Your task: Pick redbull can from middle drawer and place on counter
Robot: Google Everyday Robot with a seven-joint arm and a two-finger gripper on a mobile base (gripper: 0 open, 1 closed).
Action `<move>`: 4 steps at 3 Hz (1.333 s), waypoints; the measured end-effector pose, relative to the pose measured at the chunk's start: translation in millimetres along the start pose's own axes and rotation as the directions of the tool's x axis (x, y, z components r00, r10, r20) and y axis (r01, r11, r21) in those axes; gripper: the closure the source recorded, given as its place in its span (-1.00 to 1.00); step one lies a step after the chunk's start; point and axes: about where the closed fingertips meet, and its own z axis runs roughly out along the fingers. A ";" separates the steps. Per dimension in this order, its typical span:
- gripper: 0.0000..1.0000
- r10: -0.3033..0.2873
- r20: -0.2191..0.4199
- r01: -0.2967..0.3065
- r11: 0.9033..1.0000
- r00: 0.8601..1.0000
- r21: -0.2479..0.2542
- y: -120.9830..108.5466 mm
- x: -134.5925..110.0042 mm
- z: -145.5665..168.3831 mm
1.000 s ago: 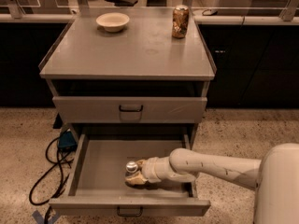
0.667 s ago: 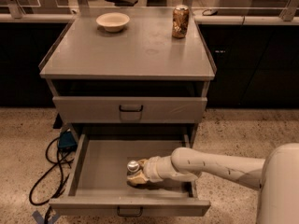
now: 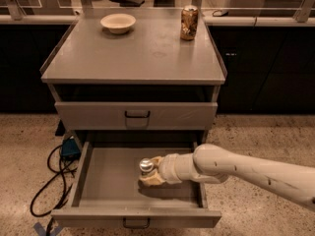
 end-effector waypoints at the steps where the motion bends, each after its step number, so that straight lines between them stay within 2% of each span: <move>1: 1.00 -0.067 0.042 0.066 0.998 0.997 0.015 -2.5 -44.0 -42.7; 2: 1.00 -0.143 0.079 0.145 0.989 0.987 -0.012 -7.1 -94.1 -71.3; 3: 1.00 -0.222 0.113 0.230 0.971 0.969 -0.068 -15.2 -155.3 -87.0; 4: 1.00 -0.279 0.136 0.294 0.951 0.951 -0.101 -23.0 -197.4 -94.3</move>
Offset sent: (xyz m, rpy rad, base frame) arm 0.0089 0.0040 0.1977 0.0762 -0.1864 0.2263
